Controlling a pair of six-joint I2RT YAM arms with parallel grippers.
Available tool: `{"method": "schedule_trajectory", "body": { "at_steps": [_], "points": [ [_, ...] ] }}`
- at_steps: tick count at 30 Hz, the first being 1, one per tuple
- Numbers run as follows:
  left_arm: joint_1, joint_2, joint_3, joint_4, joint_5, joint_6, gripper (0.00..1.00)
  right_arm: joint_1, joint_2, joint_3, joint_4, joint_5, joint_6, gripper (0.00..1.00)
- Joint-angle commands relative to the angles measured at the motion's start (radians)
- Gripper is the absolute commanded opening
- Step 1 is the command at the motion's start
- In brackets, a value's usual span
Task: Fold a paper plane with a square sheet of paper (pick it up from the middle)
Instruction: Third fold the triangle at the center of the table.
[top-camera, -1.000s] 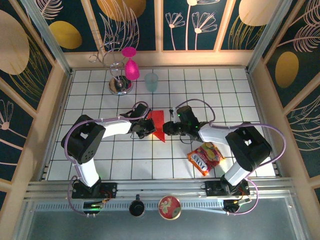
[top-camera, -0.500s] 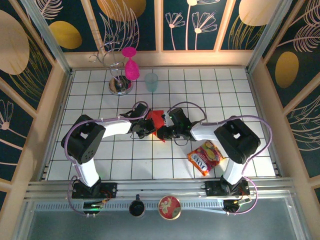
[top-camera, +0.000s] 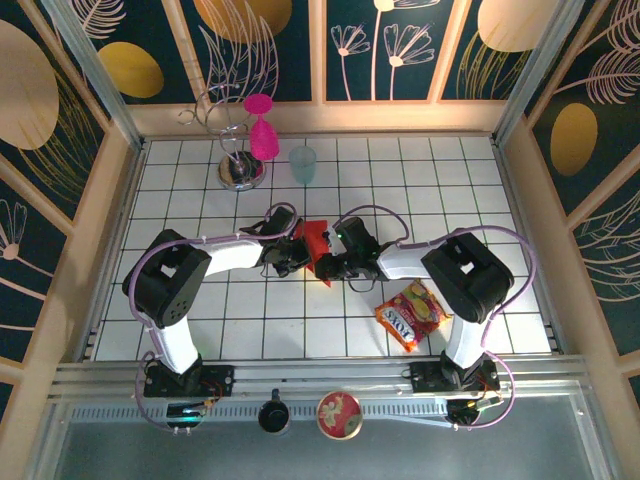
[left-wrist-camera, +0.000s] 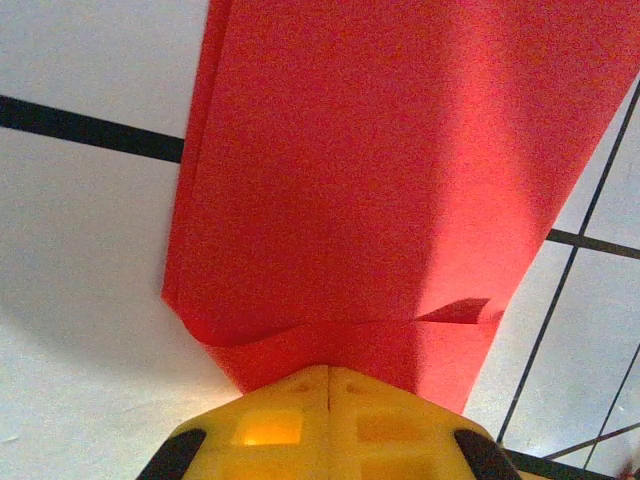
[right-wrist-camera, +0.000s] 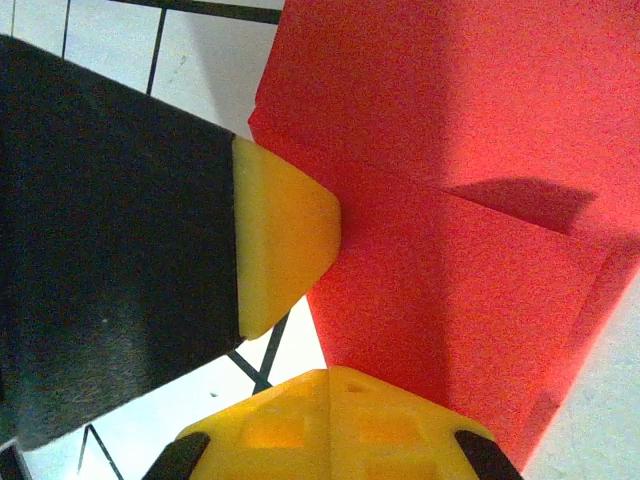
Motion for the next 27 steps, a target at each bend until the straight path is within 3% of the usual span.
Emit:
{"method": "schedule_trajectory", "body": {
  "at_steps": [1, 27],
  "points": [
    [-0.004, -0.003, 0.043, -0.015, 0.017, 0.02, 0.04, 0.0, 0.025, 0.013, -0.03, 0.022, -0.025, 0.02],
    [0.015, 0.059, 0.023, -0.056, -0.059, 0.071, 0.03, -0.008, 0.0, -0.013, -0.048, -0.018, -0.029, 0.02]
  ]
}}
